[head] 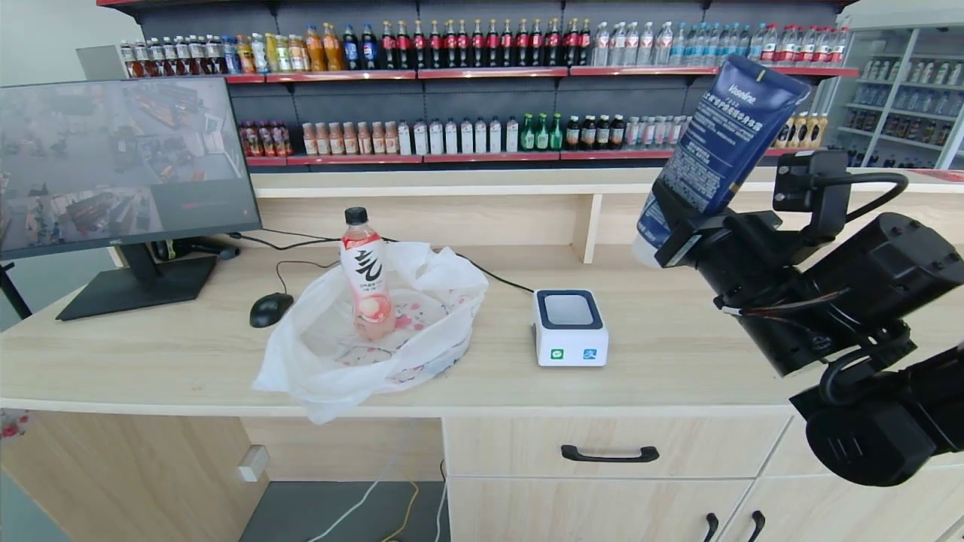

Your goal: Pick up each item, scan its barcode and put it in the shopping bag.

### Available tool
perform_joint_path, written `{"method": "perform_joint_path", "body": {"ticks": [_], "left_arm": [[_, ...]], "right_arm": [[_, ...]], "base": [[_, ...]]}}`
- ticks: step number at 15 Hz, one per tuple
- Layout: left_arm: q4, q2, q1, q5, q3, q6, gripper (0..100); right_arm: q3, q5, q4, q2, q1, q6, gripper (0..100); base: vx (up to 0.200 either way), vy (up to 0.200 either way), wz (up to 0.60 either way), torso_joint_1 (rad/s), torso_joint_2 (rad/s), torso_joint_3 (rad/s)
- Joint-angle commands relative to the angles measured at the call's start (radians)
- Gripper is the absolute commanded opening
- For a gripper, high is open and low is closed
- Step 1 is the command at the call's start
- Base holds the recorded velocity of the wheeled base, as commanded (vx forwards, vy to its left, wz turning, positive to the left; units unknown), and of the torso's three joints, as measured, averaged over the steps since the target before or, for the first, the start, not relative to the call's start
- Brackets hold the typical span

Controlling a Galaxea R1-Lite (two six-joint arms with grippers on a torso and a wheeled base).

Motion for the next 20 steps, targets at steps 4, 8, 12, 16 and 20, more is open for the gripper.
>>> {"method": "perform_joint_path", "body": {"ticks": [4,8,12,16,20], "left_arm": [[0.001,0.000,0.000,0.000,0.000,-0.003,100],[0.001,0.000,0.000,0.000,0.000,-0.001,100],[0.001,0.000,0.000,0.000,0.000,-0.001,100],[0.001,0.000,0.000,0.000,0.000,-0.003,100],[0.001,0.000,0.000,0.000,0.000,-0.003,100]], "right_arm": [[-0.001,-0.002,0.004,0.032,-0.018,-0.003,0],[-0.013,-0.002,0.004,0.095,0.005,0.000,0],[-0.005,0.000,0.004,0.103,0.023,0.000,0],[0.001,0.000,0.004,0.106,0.022,0.000,0],[0.047,0.000,0.004,0.106,0.023,0.000,0]], "base": [[0.000,0.100,0.00,0.008,0.00,-0.001],[0.000,0.200,0.00,0.006,0.01,-0.001],[0.000,0.200,0.00,0.004,0.00,0.002],[0.000,0.200,0.00,0.002,0.00,0.005],[0.000,0.200,0.00,0.002,0.00,0.002]]}}
